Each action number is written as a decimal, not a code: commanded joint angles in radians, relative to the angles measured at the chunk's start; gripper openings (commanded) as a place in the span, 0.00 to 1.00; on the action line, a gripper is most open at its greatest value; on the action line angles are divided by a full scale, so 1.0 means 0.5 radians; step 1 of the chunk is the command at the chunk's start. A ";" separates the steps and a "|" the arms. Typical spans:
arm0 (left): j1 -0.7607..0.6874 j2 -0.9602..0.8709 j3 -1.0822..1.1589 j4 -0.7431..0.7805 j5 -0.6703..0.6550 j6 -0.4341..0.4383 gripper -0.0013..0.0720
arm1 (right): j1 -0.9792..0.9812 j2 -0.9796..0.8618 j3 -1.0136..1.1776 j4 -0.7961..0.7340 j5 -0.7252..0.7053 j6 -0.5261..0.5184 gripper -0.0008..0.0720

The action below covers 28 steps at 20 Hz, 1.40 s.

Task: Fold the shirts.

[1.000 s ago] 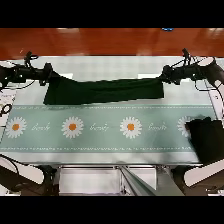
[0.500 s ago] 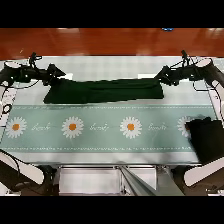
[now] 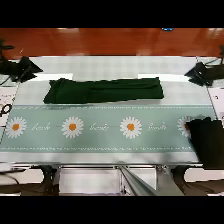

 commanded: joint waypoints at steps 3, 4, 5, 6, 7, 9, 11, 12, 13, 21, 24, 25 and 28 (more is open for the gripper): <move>-0.259 0.996 -1.095 0.080 0.745 0.010 0.71 | -0.063 0.003 -0.364 0.159 -0.133 -0.153 0.58; -0.314 1.073 -1.220 0.080 0.745 0.010 0.71 | -0.030 -0.061 -0.364 0.246 -0.122 -0.190 0.58; -0.362 1.121 -1.312 0.079 0.732 0.005 0.71 | 0.005 -0.134 -0.362 0.339 -0.123 -0.211 0.58; -0.404 1.131 -1.359 0.078 0.715 -0.025 0.71 | 0.034 -0.204 -0.353 0.418 -0.121 -0.232 0.58; -0.439 1.122 -1.374 0.073 0.716 -0.058 0.71 | 0.066 -0.282 -0.327 0.492 -0.105 -0.253 0.58; -0.488 1.091 -1.373 0.037 0.732 -0.066 0.71 | 0.139 -0.421 -0.249 0.580 -0.078 -0.267 0.58; -0.504 1.064 -1.373 -0.002 0.738 -0.065 0.71 | 0.217 -0.535 -0.167 0.613 -0.077 -0.257 0.58; -0.507 1.050 -1.373 -0.007 0.736 -0.064 0.71 | 0.248 -0.587 -0.122 0.612 -0.070 -0.239 0.58; -0.507 1.038 -1.373 -0.009 0.735 -0.065 0.71 | 0.279 -0.641 -0.070 0.613 -0.051 -0.219 0.58; -0.521 1.025 -1.373 -0.034 0.739 -0.065 0.71 | 0.514 -0.797 0.179 0.656 -0.108 -0.127 0.57; -0.521 1.025 -1.373 -0.047 0.738 -0.064 0.71 | 0.552 -0.793 0.182 0.658 -0.115 -0.172 0.04; -0.521 1.025 -1.373 -0.056 0.738 -0.064 0.71 | 0.552 -0.783 0.182 0.653 -0.080 -0.185 0.04; -0.522 1.025 -1.373 -0.106 0.736 -0.049 0.23 | 0.523 -0.642 0.182 0.443 0.018 -0.177 0.04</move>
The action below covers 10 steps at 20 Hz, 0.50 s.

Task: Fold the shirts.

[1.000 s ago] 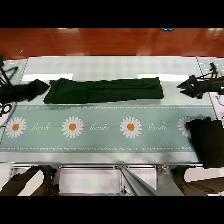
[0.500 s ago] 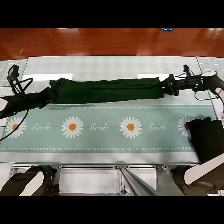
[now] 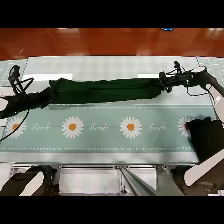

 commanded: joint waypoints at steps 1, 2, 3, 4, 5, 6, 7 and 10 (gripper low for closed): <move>-0.017 -0.002 0.000 -0.056 0.013 0.047 0.05 | -0.011 0.167 0.008 -0.285 0.093 0.019 0.04; -0.055 -0.008 0.000 -0.095 0.048 0.123 0.04 | -0.011 0.260 0.002 -0.414 0.113 0.037 0.04; -0.121 -0.027 0.000 -0.159 0.102 0.180 0.04 | -0.011 0.379 -0.026 -0.549 0.126 0.051 0.04; -0.208 -0.060 0.006 -0.210 0.170 0.207 0.04 | -0.011 0.511 -0.075 -0.657 0.127 0.065 0.04; -0.320 -0.117 0.032 -0.216 0.233 0.210 0.04 | -0.011 0.638 -0.130 -0.718 0.126 0.073 0.04; -0.446 -0.206 0.083 -0.215 0.288 0.209 0.04 | -0.012 0.772 -0.192 -0.754 0.125 0.074 0.04; -0.579 -0.327 0.161 -0.215 0.317 0.209 0.04 | -0.011 0.895 -0.247 -0.780 0.123 0.074 0.04; -0.915 -0.795 0.542 -0.215 0.287 0.192 0.04 | -0.011 1.259 -0.434 -0.790 0.125 0.073 0.04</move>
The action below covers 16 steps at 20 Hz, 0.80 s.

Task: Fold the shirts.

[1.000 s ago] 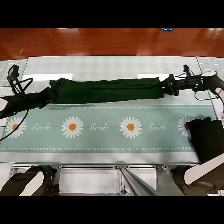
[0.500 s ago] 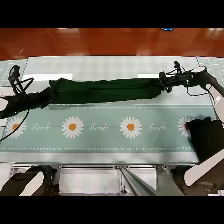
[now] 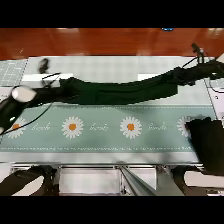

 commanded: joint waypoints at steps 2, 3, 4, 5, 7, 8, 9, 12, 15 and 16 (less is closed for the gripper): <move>-0.465 -0.700 0.641 -0.020 -0.111 -0.033 0.04 | -0.001 0.552 -0.286 -0.103 0.012 0.011 0.04; -0.538 -0.892 0.866 -0.018 -0.248 -0.069 0.04 | -0.001 0.654 -0.345 -0.102 0.037 0.021 0.04; -0.598 -1.066 1.077 -0.008 -0.388 -0.115 0.04 | -0.001 0.759 -0.406 -0.101 0.060 0.026 0.04; -0.657 -1.244 1.297 0.008 -0.539 -0.166 0.04 | -0.001 0.852 -0.455 -0.101 0.079 0.036 0.04; -0.765 -1.531 1.659 0.027 -0.764 -0.286 0.04 | -0.001 1.023 -0.525 -0.100 0.128 0.064 0.04; -0.818 -1.636 1.792 0.026 -0.819 -0.349 0.04 | -0.001 1.089 -0.543 -0.098 0.143 0.077 0.04; -0.880 -1.727 1.900 0.024 -0.830 -0.422 0.04 | -0.001 1.149 -0.554 -0.098 0.157 0.093 0.04; -1.083 -1.894 2.076 0.015 -0.832 -0.523 0.04 | -0.001 1.250 -0.555 -0.092 0.203 0.130 0.04; -1.254 -1.955 2.109 -0.029 -0.835 -0.527 0.04 | -0.001 1.256 -0.555 -0.072 0.246 0.140 0.04; -1.279 -1.956 2.109 -0.029 -0.848 -0.499 0.04 | -0.001 1.256 -0.555 -0.061 0.246 0.141 0.04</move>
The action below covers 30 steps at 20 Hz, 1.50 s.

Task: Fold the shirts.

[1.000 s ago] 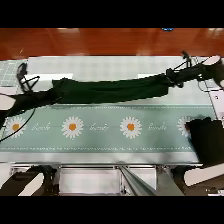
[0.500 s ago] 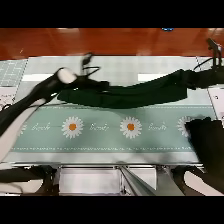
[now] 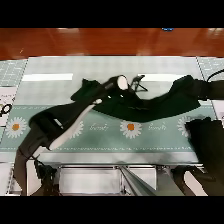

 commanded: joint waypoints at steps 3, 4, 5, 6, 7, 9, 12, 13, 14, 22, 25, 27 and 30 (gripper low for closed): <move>-0.068 -0.033 0.082 -0.023 -0.095 -0.014 0.04 | 0.002 0.038 -0.007 0.113 0.024 0.024 0.04; 0.001 0.009 0.081 -0.014 -0.124 -0.013 0.04 | 0.027 0.037 -0.007 0.126 0.003 0.029 0.04; 0.072 0.060 0.080 0.030 -0.159 -0.012 0.04 | 0.075 0.026 -0.007 0.140 -0.030 0.053 0.04; 0.151 0.128 0.079 0.114 -0.212 -0.013 0.04 | 0.145 0.003 -0.007 0.174 -0.076 0.073 0.04; 0.223 0.203 0.079 0.214 -0.276 -0.013 0.04 | 0.230 -0.031 -0.007 0.213 -0.138 0.086 0.04; 0.360 0.388 0.078 0.504 -0.419 -0.014 0.04 | 0.429 -0.137 -0.005 0.322 -0.337 0.114 0.04; 0.592 0.780 -0.114 0.861 -0.464 -0.017 0.04 | 0.704 -0.383 0.041 0.542 -0.678 0.116 0.04; 0.688 0.935 -0.248 0.909 -0.439 -0.015 0.04 | 0.800 -0.499 0.095 0.587 -0.754 0.114 0.04; 0.802 1.119 -0.428 0.947 -0.388 -0.014 0.04 | 0.890 -0.626 0.170 0.615 -0.806 0.114 0.04; 1.536 2.424 -1.789 0.972 -0.002 -0.014 0.04 | 1.338 -1.675 1.006 0.793 -0.954 0.123 0.04; 1.582 2.629 -2.006 0.935 -0.002 -0.016 0.04 | 1.411 -1.963 1.237 0.833 -0.892 0.177 0.04; 1.581 2.650 -2.053 0.873 -0.001 -0.014 0.04 | 1.452 -2.087 1.328 0.862 -0.858 0.179 0.04; 1.581 2.628 -2.059 0.829 0.063 -0.014 0.04 | 1.475 -2.172 1.349 0.864 -0.873 0.186 0.05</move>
